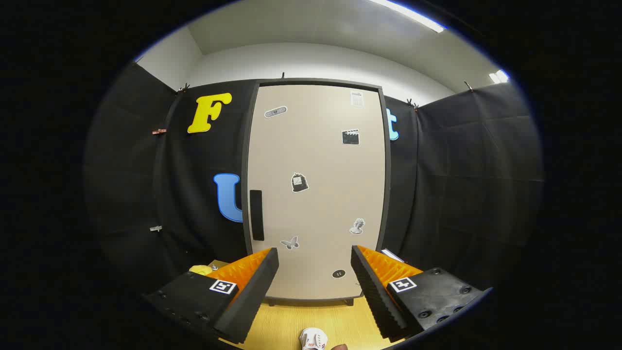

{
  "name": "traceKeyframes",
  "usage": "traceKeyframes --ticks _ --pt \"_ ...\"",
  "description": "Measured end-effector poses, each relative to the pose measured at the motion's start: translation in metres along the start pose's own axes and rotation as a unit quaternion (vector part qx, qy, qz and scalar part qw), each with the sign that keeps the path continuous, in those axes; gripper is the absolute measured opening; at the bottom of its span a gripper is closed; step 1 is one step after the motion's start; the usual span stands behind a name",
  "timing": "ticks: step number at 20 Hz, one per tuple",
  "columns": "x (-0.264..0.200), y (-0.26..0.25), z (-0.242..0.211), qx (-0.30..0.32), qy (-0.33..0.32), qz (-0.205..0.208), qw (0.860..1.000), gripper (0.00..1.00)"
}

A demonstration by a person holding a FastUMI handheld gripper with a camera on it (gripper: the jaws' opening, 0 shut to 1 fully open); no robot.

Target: Open the shoe cabinet door, grab the shoes and put them into the shoe cabinet, then close the shoe cabinet door.

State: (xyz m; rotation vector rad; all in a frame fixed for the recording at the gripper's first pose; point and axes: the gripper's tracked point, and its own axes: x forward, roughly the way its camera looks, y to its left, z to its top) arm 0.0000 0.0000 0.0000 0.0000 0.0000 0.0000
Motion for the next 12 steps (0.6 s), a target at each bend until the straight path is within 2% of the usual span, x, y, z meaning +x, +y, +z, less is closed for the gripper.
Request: traceKeyframes --ticks 12 --pt "0.0023 0.0018 -0.0001 0.000 0.001 -0.003 1.000 0.98"
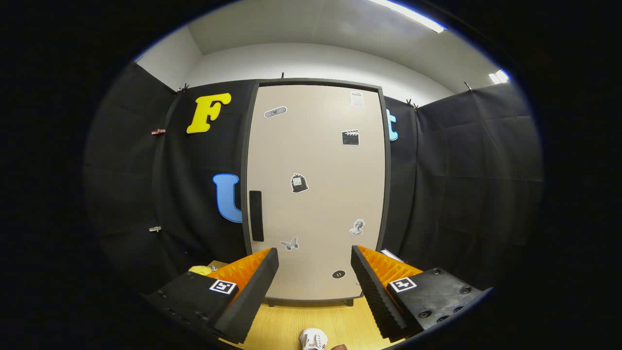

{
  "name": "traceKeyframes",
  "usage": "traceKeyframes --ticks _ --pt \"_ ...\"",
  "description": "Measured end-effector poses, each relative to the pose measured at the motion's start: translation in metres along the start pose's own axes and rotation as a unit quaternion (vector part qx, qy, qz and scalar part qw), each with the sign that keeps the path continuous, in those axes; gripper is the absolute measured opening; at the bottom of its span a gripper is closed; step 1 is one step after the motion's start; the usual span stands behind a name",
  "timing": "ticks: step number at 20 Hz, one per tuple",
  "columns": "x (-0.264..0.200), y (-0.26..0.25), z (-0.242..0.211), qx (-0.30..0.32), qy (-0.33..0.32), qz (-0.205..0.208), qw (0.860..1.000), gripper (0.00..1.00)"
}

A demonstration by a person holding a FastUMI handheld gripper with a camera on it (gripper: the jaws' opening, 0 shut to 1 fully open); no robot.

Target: Open the shoe cabinet door, grab the shoes and put them into the shoe cabinet, then close the shoe cabinet door.

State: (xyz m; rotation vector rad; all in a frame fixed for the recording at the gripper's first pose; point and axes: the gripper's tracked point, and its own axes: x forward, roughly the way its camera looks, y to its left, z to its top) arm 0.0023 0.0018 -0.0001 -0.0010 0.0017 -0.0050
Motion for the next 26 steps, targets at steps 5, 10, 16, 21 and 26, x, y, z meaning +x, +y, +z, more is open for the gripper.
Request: traceKeyframes --ticks 5,10,16,21,26 --pt "0.003 0.002 0.001 0.000 0.001 0.001 1.000 0.98" --pt "0.014 0.013 0.006 0.010 0.001 0.001 1.000 0.98" --pt "0.059 0.064 0.013 0.014 -0.007 0.032 0.999 0.98" --pt "0.104 0.106 0.009 0.021 -0.011 0.046 0.999 0.98" --pt "0.150 0.134 -0.006 0.026 -0.004 0.050 0.998 0.98"
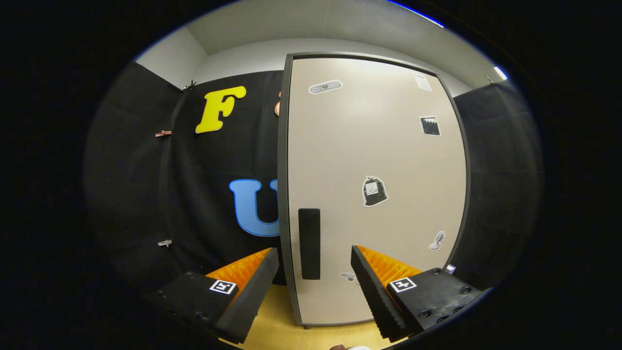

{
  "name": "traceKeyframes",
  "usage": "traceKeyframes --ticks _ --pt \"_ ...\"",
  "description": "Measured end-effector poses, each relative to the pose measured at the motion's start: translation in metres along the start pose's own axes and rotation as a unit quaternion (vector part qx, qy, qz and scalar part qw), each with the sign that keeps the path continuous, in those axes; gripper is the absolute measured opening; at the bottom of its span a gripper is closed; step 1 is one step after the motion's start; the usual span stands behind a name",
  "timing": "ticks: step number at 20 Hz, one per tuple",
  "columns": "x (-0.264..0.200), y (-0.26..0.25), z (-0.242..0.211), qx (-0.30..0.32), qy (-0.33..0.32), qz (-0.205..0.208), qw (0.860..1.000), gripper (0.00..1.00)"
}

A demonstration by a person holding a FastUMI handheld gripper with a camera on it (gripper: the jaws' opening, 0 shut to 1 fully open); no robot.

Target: Open the shoe cabinet door, grab the shoes and put them into the shoe cabinet, then close the shoe cabinet door.

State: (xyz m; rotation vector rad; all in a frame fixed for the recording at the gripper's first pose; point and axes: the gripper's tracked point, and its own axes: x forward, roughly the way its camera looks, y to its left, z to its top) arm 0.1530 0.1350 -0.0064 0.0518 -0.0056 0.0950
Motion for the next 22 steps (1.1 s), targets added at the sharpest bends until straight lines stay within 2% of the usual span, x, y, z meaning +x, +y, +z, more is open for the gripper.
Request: traceKeyframes --ticks 5,7,8,9,10,12,14,15,16,17,18,19,21,22 --pt "0.045 -0.002 -0.017 -0.005 0.007 -0.025 1.000 0.98" --pt "0.061 -0.005 -0.029 -0.007 0.019 -0.028 0.999 0.91" --pt "0.066 -0.007 -0.033 -0.010 0.021 -0.033 0.999 0.81" --pt "0.071 -0.009 -0.036 -0.012 0.023 -0.039 0.999 0.75" --pt "0.077 -0.009 -0.038 -0.013 0.023 -0.043 0.999 0.62" --pt "0.082 -0.009 -0.046 -0.013 0.034 -0.047 0.998 0.54" --pt "0.082 -0.005 -0.042 -0.022 0.016 -0.041 0.999 0.55" --pt "0.067 -0.003 -0.034 -0.028 0.006 -0.052 0.998 0.54" --pt "0.080 -0.005 -0.040 -0.034 0.014 -0.049 0.998 0.36" --pt "0.079 -0.006 -0.043 -0.025 0.017 -0.045 0.999 0.36" --pt "0.081 -0.005 -0.044 -0.011 0.022 -0.040 0.999 0.29" --pt "0.079 -0.005 -0.039 -0.013 0.026 -0.037 0.999 0.28" --pt "0.077 -0.005 -0.044 -0.011 0.039 -0.032 0.999 0.16" --pt "0.073 -0.003 -0.042 -0.008 0.044 -0.023 0.999 0.15"
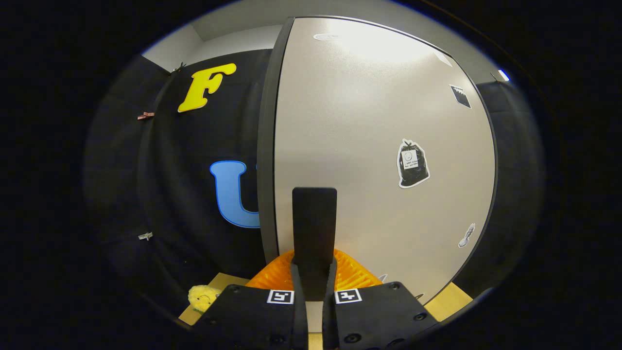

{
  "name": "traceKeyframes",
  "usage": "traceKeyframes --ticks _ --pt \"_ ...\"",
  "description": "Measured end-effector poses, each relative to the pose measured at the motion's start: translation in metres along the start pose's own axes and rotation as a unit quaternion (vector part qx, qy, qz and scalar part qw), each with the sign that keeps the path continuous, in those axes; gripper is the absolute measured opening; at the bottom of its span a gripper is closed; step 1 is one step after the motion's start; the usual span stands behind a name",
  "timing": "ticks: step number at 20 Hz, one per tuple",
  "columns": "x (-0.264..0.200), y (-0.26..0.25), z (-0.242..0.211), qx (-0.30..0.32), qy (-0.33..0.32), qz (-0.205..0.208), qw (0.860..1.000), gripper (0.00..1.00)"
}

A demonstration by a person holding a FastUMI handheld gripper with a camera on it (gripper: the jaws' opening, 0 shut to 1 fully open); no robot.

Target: Open the shoe cabinet door, grab the shoes and put them into the shoe cabinet, then close the shoe cabinet door.

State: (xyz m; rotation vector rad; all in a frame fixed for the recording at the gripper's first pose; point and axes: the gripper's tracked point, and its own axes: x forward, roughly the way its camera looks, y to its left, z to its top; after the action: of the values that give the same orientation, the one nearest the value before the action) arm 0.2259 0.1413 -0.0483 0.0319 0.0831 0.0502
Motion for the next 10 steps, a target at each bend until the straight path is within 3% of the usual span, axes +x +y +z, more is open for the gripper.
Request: traceKeyframes --ticks 10 --pt "-0.092 -0.020 0.006 0.018 -0.002 0.054 0.998 0.15"
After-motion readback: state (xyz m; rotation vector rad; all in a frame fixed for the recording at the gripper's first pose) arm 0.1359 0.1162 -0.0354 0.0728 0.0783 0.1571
